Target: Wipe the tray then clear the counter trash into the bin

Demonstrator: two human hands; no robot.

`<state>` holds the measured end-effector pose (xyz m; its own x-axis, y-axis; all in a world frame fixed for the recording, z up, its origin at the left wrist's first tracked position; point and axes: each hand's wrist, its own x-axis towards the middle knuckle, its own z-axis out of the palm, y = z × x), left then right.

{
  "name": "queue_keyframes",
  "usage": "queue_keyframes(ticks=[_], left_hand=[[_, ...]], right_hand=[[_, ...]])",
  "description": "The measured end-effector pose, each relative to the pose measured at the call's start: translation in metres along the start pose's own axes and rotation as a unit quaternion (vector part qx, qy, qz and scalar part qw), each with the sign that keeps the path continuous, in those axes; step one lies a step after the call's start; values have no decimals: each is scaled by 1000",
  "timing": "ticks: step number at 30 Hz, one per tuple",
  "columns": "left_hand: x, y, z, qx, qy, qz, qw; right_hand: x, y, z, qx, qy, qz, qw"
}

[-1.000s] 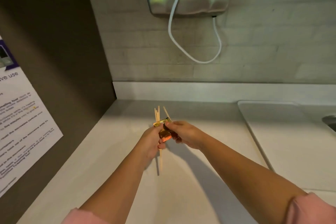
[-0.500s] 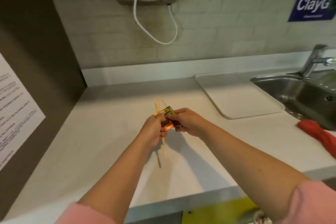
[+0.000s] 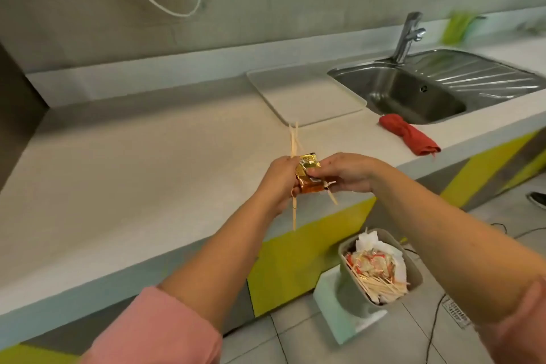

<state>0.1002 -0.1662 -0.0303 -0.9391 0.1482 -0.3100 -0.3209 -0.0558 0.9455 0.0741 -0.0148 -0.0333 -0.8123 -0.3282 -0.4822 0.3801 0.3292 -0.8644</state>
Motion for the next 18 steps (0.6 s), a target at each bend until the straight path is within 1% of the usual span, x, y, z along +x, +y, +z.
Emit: queue_keyframes(ticks=[7, 10, 12, 14, 18], left_hand=[[-4, -54, 115, 87, -109, -16, 990], [6, -90, 153, 81, -146, -63, 984], [14, -118, 176, 55, -158, -125, 978], [21, -145, 190, 22, -142, -190, 971], [35, -187, 201, -20, -54, -290, 955]], right_hand=[[-71, 94, -82, 31, -3, 67, 997], [-89, 131, -108, 38, -3, 113, 993], [-96, 157, -123, 32, -16, 150, 988], [-99, 181, -136, 16, -27, 188, 982], [-82, 222, -151, -21, -30, 242, 970]])
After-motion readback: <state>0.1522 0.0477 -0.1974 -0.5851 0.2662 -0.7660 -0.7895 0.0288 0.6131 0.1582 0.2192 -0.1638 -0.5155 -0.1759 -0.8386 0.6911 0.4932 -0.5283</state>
